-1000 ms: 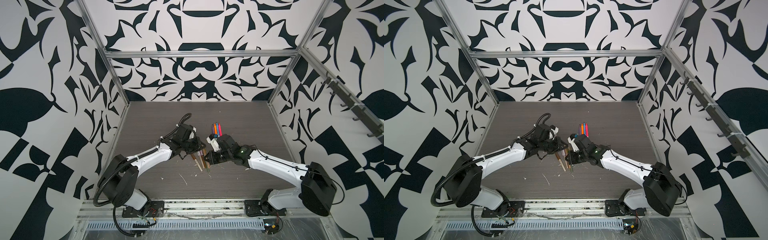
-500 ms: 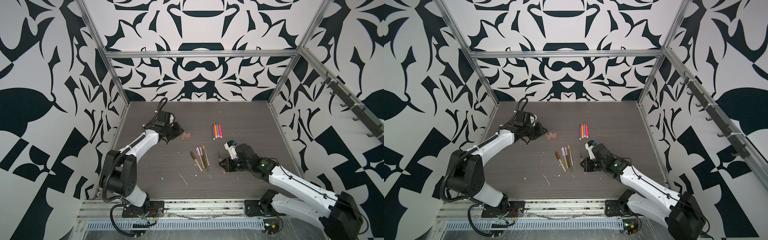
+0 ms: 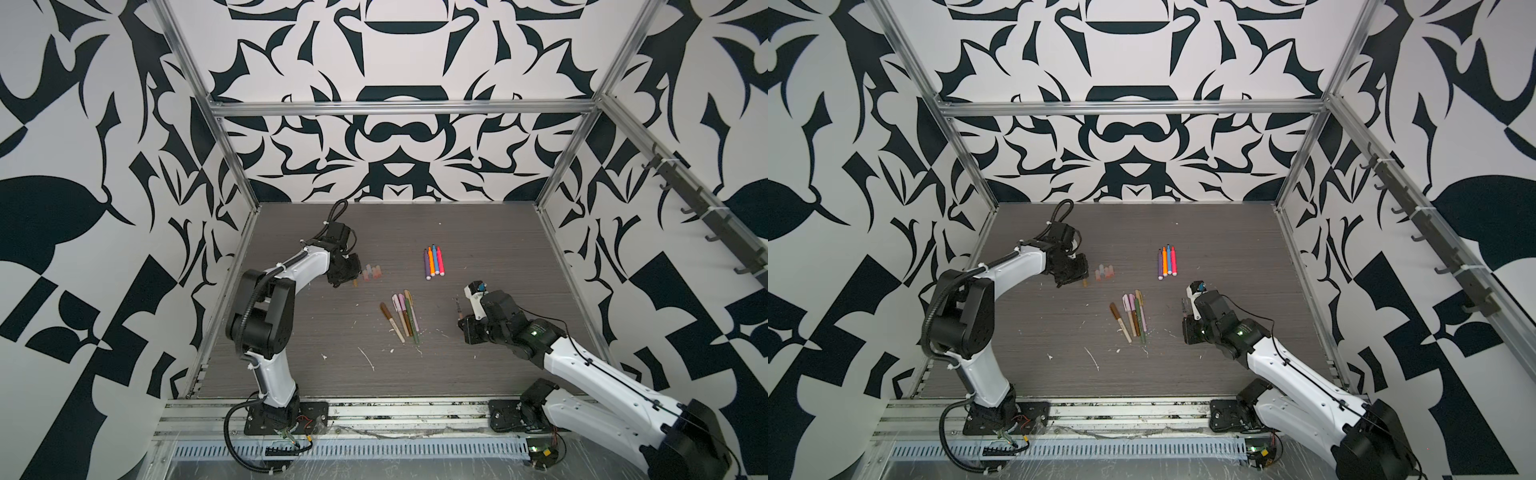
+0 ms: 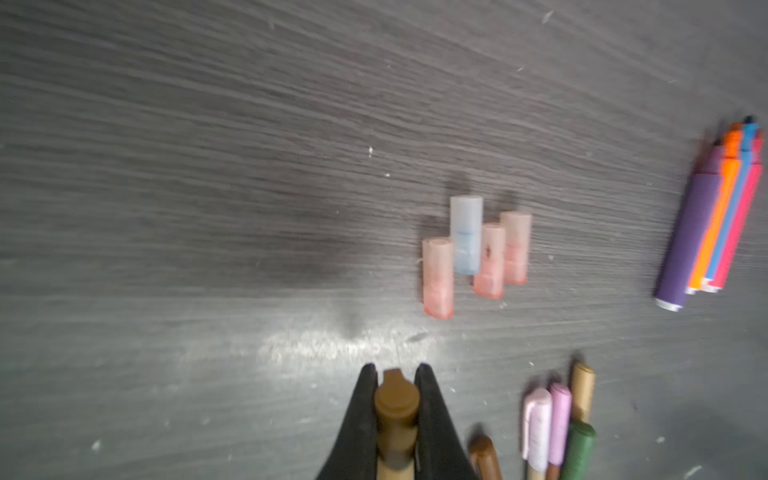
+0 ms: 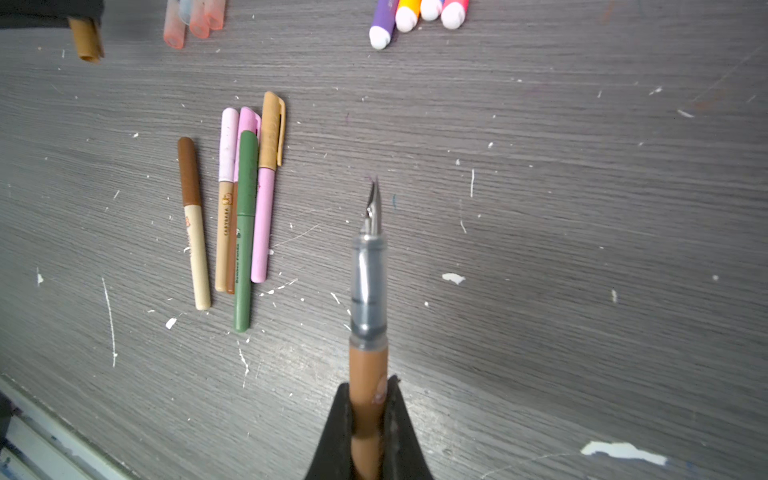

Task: Open the pen caps
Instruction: 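Pull the left gripper away to remove the cap and set it by the caps, then carry the uncapped fountain pen beside the pink highlighter with the right gripper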

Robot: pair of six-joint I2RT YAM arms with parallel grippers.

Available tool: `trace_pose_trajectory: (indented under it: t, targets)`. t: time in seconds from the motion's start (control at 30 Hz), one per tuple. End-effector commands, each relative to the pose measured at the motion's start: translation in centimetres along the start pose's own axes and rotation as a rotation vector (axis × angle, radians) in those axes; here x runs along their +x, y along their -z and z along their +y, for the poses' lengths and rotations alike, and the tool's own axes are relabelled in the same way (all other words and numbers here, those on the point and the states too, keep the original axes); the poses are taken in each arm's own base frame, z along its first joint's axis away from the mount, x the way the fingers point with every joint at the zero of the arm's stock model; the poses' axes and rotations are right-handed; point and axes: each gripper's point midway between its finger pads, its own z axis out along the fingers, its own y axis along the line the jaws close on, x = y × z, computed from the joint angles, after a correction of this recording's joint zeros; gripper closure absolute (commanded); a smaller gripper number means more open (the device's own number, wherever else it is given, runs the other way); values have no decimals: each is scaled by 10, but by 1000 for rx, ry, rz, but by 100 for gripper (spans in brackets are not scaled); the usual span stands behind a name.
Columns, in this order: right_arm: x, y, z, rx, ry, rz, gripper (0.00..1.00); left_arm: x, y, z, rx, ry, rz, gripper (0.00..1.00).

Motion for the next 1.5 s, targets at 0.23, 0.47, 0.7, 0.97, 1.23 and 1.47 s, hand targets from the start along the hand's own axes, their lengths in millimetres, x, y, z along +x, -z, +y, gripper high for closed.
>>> trace_pose_trajectory:
  t: [0.23,0.47,0.7,0.97,1.23,1.47]
  targets:
    - [-10,3,-1,3,7,-53,100,-7,-24,-1,-20,-22,73,96]
    - [-8,1,0,-2,8,-43,100,-9,-27,1,-27,-13,62,81]
    - [-4,-1,0,-7,2,-32,100,-8,-27,0,-21,-10,60,63]
    - [-8,-5,3,2,1,13,100,-10,2,-9,25,5,-6,63]
    - [-72,-22,-7,-45,-60,26,100,30,104,-34,276,33,-169,64]
    - [-150,-50,-50,-95,-235,-35,100,89,199,-20,346,9,-292,58]
